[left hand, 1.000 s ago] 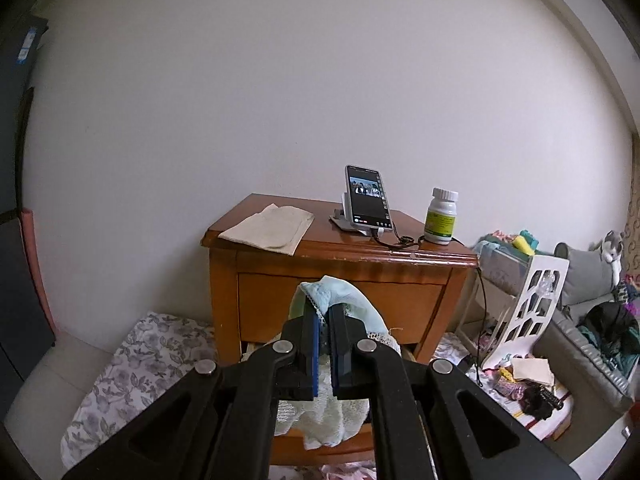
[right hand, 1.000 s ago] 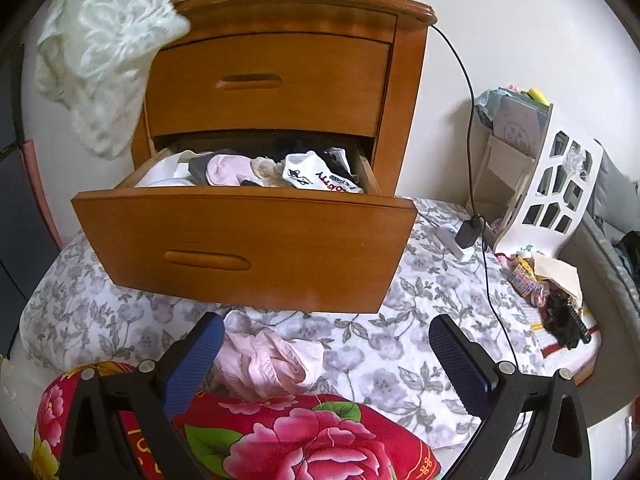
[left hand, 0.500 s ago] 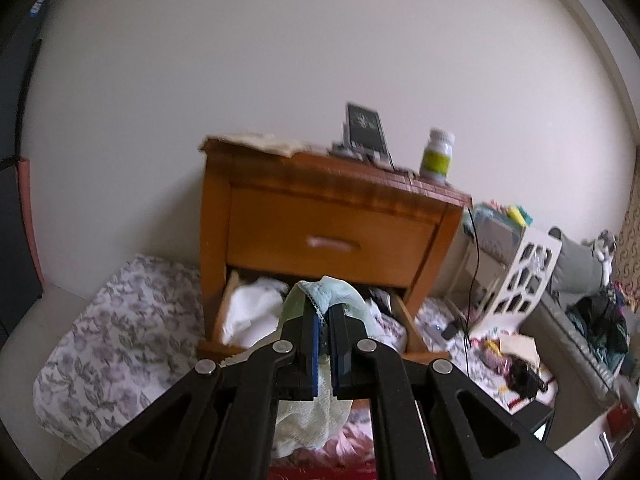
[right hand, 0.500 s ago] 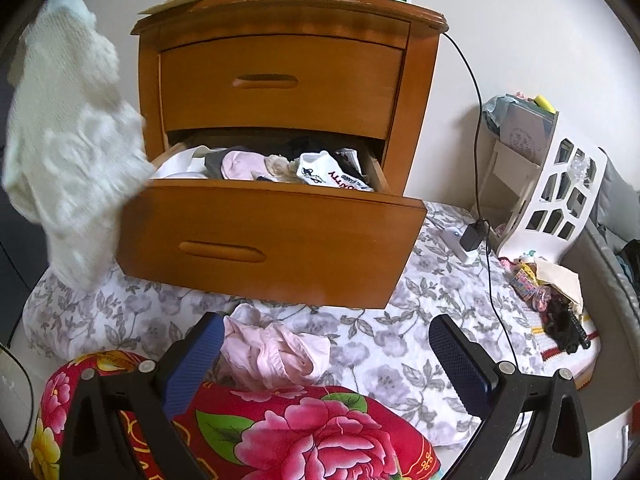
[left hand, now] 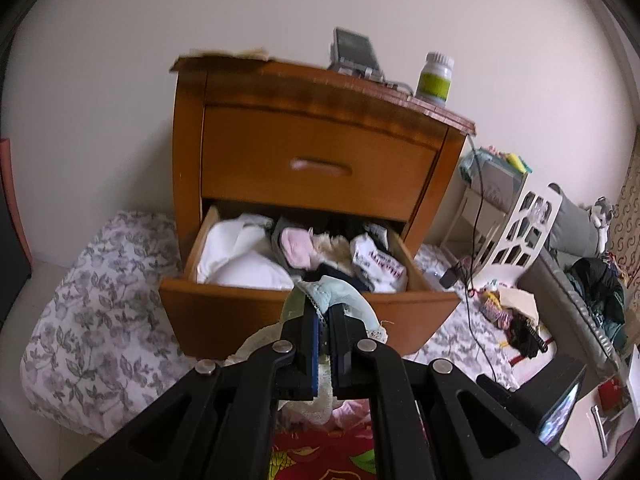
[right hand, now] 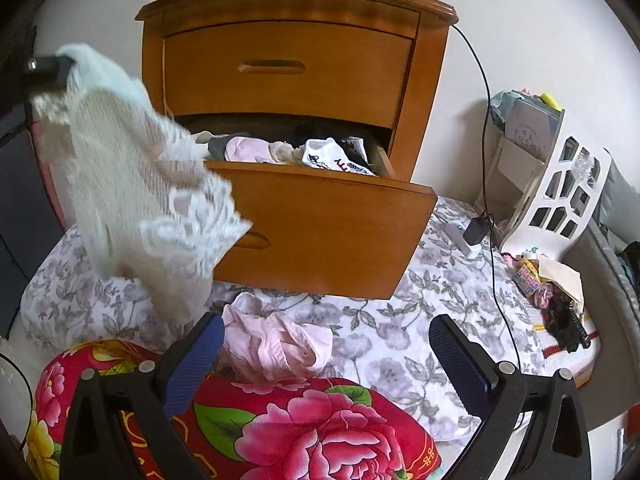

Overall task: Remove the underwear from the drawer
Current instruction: 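Carry the mint lace top out and release it onto the bedspread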

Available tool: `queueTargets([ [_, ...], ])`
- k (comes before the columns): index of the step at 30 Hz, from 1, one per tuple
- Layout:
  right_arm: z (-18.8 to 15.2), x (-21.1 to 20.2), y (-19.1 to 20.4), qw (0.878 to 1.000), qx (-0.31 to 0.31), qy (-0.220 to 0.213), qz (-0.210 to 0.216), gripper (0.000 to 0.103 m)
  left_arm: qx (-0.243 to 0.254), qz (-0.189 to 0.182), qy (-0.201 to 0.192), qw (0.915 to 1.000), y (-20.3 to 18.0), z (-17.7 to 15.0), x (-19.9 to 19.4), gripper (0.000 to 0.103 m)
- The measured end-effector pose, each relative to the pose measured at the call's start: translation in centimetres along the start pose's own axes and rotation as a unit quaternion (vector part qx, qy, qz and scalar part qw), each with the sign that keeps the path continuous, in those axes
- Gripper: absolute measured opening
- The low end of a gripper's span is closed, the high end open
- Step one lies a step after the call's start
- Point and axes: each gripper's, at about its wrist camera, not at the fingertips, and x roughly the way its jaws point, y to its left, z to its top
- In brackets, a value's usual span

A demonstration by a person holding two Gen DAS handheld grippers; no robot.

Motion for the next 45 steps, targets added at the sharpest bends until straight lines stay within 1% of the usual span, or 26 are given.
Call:
queueTargets([
  [8,-0.2,0.5,0.2,1.000,-0.004,0.009,0.001,0.103,-0.008,0.009,0.054,0.9985,0.8,-1.9,3.4,0.004],
  [14,-0.4,0.8,0.2,1.000,-0.004,0.015,0.002,0.103,-0.018,0.018,0.096,0.9950,1.8,-3.7,6.4,0.004],
  [19,-0.6,1.1,0.2,1.000,-0.004,0.021,0.002,0.103,-0.032,0.026,0.136,0.9898,2.9,-5.6,9.2,0.004],
  [21,-0.6,1.2,0.2,1.000,-0.005,0.024,0.002,0.103,-0.041,0.029,0.156,0.9865,3.4,-6.6,10.5,0.004],
  [26,-0.8,1.4,0.4,1.000,-0.008,0.029,0.002,0.103,-0.060,0.036,0.190,0.9793,4.7,-8.6,12.7,0.004],
  [29,-0.9,1.6,0.5,0.999,-0.010,0.032,0.004,0.103,-0.069,0.046,0.206,0.9750,5.3,-9.6,13.8,0.004],
  [36,-1.1,1.8,0.5,0.999,-0.013,0.037,0.006,0.103,-0.075,0.056,0.224,0.9701,6.0,-11.0,15.4,0.004],
  [40,-1.1,1.9,0.6,0.999,-0.014,0.038,0.006,0.103,-0.079,0.055,0.234,0.9675,6.3,-11.4,16.0,0.004],
  [42,-1.2,1.9,0.6,0.999,-0.015,0.039,0.005,0.103,-0.081,0.055,0.236,0.9668,6.3,-11.5,16.1,0.008],
  [43,-1.2,1.9,0.6,0.999,-0.015,0.040,0.005,0.103,-0.080,0.055,0.235,0.9671,6.3,-11.4,16.0,0.014],
  [44,-1.3,1.9,0.7,0.999,-0.015,0.040,0.005,0.103,-0.079,0.055,0.233,0.9678,6.2,-11.3,15.9,0.025],
  [45,-1.3,1.9,0.7,0.999,-0.015,0.041,0.005,0.103,-0.076,0.056,0.229,0.9688,6.1,-11.1,15.7,0.031],
])
